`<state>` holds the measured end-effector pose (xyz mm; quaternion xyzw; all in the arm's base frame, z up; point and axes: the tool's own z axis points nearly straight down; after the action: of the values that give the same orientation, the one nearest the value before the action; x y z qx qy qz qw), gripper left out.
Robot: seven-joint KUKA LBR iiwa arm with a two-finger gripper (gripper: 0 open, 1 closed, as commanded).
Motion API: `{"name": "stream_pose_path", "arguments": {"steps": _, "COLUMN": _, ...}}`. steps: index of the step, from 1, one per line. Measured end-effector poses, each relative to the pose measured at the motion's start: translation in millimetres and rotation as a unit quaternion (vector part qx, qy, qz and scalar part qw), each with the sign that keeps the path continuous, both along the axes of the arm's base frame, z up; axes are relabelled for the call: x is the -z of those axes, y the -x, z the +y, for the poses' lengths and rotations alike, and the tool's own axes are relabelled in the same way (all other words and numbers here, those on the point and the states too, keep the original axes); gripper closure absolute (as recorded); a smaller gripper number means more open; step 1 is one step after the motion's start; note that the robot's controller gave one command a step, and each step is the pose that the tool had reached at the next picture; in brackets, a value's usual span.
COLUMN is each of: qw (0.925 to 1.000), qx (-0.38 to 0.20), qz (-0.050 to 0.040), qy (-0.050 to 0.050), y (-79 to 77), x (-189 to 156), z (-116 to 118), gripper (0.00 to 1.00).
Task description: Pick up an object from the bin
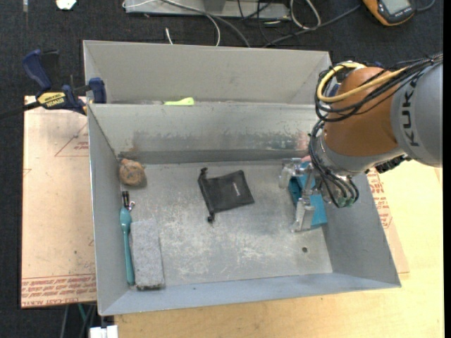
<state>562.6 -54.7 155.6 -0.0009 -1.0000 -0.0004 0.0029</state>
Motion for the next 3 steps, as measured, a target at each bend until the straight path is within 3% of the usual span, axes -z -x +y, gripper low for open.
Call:
{"name": "stream_pose_path", "arguments": {"steps": 1, "qw": 1.0000, "qx": -0.001, "qz": -0.0035, "qy": 0.000, "y": -1.4, "x": -4.8, "z": 0.2, "gripper": 0.00}}
{"name": "stream_pose_path", "arguments": {"steps": 2, "qw": 0.9978, "qx": -0.067, "qz": -0.0052, "qy": 0.000, "y": -32.9, "x": 52.7, "z": 48.0, "gripper": 0.00}}
{"name": "stream_pose_path", "arguments": {"steps": 3, "qw": 0.9953, "qx": -0.097, "qz": -0.0051, "qy": 0.001, "y": -53.7, "x": 40.1, "z": 76.6, "gripper": 0.00}}
